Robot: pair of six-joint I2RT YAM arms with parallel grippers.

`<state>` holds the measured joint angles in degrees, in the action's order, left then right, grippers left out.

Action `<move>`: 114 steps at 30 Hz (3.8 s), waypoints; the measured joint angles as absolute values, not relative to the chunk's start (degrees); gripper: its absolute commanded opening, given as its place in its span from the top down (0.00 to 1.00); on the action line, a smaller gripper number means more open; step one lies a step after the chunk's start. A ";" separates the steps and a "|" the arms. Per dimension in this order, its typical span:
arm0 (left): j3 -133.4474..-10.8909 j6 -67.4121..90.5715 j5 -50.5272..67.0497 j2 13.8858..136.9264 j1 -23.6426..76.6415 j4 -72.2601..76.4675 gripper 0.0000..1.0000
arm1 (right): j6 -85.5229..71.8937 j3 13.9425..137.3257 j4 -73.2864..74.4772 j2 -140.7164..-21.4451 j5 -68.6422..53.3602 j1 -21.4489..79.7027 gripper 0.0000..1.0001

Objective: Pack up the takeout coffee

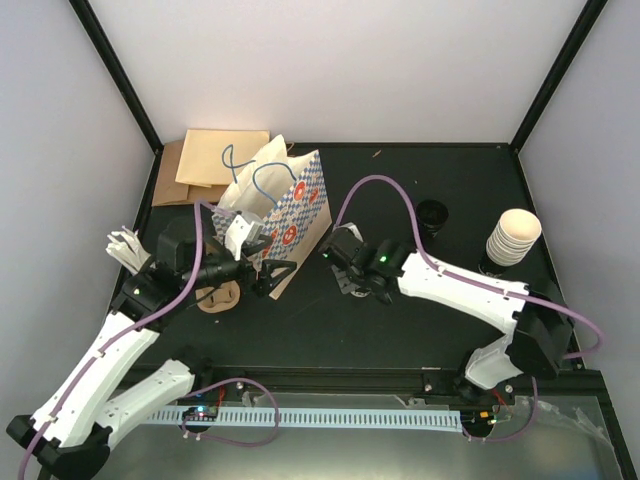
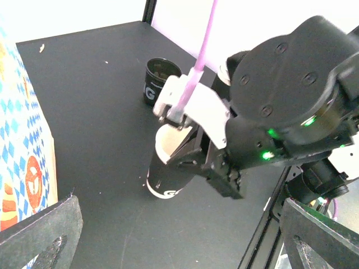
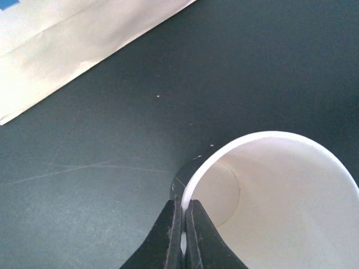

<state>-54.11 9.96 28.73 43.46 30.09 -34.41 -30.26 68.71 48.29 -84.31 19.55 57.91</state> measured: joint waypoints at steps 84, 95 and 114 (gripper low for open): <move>-51.96 13.65 28.73 43.64 30.09 -32.40 0.01 | -76.79 46.65 60.49 -71.66 40.58 49.52 0.00; -51.94 13.61 28.75 44.01 30.09 -32.05 0.01 | -89.45 44.25 70.70 -65.60 43.72 36.05 0.00; -51.94 11.70 32.93 46.26 30.09 -30.92 0.01 | -93.19 43.35 81.03 -54.63 47.62 15.62 0.00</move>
<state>-51.94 11.70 32.93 46.26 30.09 -30.92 -93.19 43.35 81.03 -54.63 47.62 15.62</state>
